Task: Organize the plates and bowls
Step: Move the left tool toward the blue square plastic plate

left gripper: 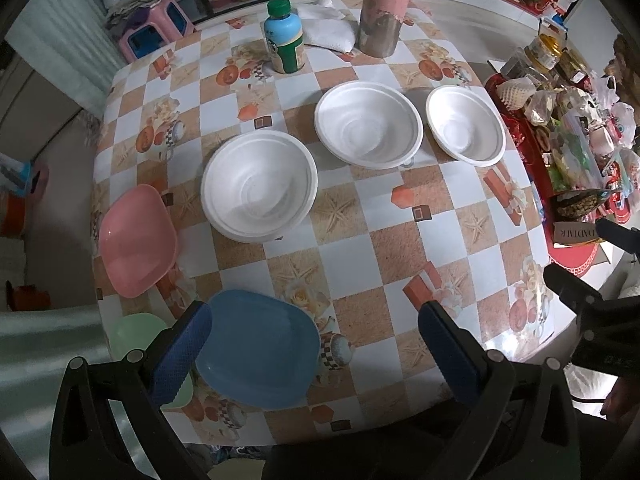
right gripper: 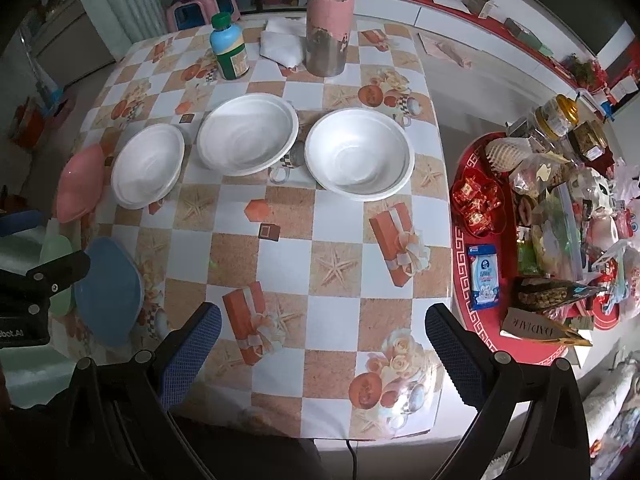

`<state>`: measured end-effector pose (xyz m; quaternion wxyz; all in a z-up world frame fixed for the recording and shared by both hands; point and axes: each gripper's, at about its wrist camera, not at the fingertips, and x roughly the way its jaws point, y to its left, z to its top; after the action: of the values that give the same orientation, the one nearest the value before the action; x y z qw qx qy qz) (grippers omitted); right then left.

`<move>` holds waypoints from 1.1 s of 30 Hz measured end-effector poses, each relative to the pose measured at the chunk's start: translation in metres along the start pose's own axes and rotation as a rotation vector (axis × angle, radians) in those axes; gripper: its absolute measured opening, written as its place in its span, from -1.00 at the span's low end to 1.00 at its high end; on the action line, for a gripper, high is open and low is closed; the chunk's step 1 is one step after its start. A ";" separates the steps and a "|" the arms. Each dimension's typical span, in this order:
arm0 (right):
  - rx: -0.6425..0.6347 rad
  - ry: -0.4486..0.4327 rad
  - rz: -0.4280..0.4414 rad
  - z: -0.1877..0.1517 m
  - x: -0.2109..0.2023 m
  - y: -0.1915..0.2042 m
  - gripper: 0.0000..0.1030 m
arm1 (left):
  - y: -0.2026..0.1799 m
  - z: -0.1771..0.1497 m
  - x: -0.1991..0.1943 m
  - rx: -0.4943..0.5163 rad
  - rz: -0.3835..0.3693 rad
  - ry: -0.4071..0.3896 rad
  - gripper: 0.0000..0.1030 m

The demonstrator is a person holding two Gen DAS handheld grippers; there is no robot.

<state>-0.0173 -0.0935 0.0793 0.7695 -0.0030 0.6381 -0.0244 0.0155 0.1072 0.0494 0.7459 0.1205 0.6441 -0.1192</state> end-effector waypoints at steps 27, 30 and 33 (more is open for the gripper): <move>0.019 0.031 -0.007 -0.002 0.010 0.001 0.99 | 0.009 -0.002 0.007 -0.013 -0.014 0.002 1.00; 0.019 0.032 -0.007 -0.001 0.010 0.002 0.99 | 0.012 -0.004 0.007 -0.016 -0.015 0.004 1.00; 0.023 0.034 -0.008 -0.002 0.009 0.004 0.99 | 0.012 -0.004 0.007 -0.016 -0.016 0.004 1.00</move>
<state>-0.0172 -0.0901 0.0697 0.7586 0.0034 0.6506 -0.0349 0.0167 0.1200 0.0424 0.7445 0.1094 0.6477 -0.1196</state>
